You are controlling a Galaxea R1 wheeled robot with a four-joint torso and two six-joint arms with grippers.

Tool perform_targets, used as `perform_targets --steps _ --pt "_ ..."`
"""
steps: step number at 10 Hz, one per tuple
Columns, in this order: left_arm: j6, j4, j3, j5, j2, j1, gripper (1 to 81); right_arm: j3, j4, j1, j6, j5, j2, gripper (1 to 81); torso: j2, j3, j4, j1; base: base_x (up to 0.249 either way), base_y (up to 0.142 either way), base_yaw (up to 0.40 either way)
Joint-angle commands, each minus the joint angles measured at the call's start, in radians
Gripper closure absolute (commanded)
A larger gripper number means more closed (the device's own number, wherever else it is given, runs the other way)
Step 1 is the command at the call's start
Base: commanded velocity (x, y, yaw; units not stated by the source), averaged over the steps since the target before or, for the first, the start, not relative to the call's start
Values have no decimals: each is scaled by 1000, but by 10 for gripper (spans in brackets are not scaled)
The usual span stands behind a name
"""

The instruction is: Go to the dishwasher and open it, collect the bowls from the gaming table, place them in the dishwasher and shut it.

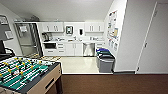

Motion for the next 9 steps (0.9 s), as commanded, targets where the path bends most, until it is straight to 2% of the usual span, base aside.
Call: perform_targets --steps 1,9 --pt "4 11 11 45 -8 -63 10 10 -5 63 -3 -47 -12 10 0 0 0 0 122 0 0" --pt "4 5 6 45 -11 -60 10 0 4 62 1 -31 -20 10 0 0 0 1 156 0 0"
